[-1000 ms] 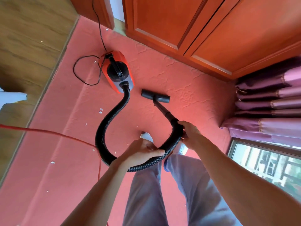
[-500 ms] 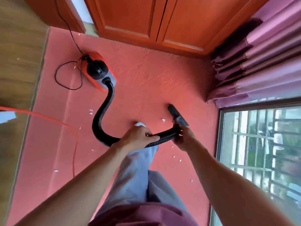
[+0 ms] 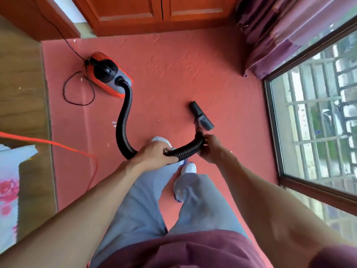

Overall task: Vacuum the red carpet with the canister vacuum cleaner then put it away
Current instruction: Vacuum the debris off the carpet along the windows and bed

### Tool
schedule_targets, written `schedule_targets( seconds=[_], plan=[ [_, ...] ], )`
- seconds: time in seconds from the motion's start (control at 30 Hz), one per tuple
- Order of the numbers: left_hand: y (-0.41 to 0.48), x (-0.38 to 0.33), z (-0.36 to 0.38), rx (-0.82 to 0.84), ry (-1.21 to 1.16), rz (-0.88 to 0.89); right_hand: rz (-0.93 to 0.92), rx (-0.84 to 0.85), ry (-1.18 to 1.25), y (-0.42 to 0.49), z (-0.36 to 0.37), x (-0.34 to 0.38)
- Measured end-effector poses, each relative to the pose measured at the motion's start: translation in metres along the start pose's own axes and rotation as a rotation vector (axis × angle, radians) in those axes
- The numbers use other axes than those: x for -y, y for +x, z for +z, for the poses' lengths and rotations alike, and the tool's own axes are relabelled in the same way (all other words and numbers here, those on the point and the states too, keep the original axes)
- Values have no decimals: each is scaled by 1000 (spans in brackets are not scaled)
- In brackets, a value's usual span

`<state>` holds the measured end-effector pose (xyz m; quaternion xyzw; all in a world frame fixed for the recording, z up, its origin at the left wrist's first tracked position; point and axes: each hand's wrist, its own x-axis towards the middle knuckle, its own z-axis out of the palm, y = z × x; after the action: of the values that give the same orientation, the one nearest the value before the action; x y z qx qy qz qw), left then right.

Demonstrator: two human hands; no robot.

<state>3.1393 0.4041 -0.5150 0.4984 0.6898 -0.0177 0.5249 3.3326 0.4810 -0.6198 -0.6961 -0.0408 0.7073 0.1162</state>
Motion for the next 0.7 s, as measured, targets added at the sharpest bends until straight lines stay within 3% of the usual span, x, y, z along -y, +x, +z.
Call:
schedule_targets(
  seconds=[0.3, 0.7],
  plan=[
    [-32, 42, -20, 124, -59, -38, 69, 11, 67, -38, 10, -48],
    [-64, 123, -103, 133, -30, 33, 13, -76, 228, -55, 128, -85]
  ],
)
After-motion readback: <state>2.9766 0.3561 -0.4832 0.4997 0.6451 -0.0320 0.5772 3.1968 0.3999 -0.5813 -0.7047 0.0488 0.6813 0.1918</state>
